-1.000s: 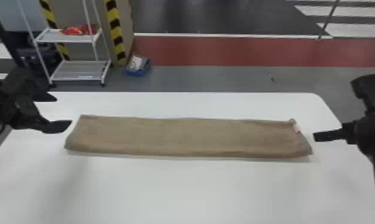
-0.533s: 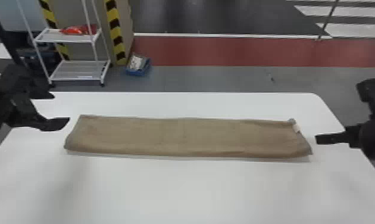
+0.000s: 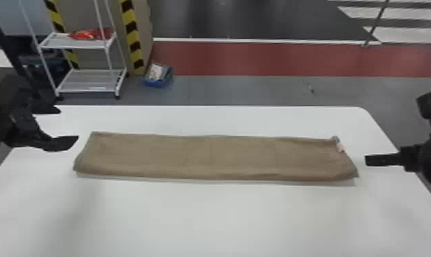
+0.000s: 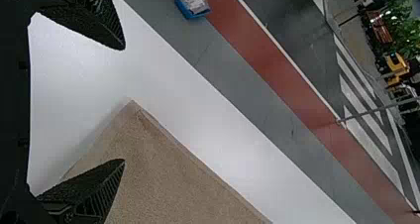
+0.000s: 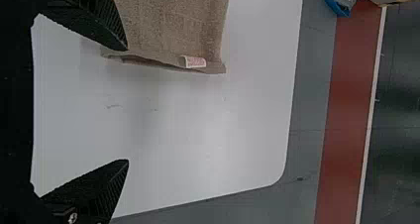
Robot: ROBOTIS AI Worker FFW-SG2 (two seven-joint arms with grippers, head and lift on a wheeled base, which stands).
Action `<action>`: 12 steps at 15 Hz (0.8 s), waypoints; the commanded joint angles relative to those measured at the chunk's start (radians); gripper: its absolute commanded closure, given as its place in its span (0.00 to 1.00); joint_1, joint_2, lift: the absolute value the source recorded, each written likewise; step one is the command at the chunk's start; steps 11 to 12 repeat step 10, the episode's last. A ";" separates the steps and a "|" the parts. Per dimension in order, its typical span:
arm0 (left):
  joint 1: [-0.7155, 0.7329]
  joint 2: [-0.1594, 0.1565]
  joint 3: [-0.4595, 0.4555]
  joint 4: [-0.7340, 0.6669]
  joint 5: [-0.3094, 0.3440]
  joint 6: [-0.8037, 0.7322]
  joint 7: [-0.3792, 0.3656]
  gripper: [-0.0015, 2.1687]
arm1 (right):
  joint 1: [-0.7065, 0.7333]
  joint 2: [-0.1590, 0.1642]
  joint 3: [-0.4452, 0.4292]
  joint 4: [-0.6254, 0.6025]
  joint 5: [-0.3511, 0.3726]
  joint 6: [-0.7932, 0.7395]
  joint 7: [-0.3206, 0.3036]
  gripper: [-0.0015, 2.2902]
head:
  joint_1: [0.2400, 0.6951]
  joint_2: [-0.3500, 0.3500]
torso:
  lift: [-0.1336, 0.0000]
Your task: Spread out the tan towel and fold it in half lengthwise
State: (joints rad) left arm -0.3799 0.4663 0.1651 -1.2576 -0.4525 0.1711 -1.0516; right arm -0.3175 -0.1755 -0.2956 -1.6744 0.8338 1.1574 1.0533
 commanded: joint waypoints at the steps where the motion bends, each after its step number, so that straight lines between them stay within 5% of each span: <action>1: 0.007 0.000 0.001 -0.008 0.000 0.000 -0.004 0.04 | 0.000 -0.001 0.000 -0.001 -0.002 0.011 -0.001 0.04 | 1.00 0.46 | 0.07; 12: 0.009 0.003 0.002 -0.012 -0.005 0.000 -0.019 0.04 | -0.011 -0.015 -0.004 -0.001 -0.021 0.035 -0.003 0.04 | 1.00 0.45 | 0.07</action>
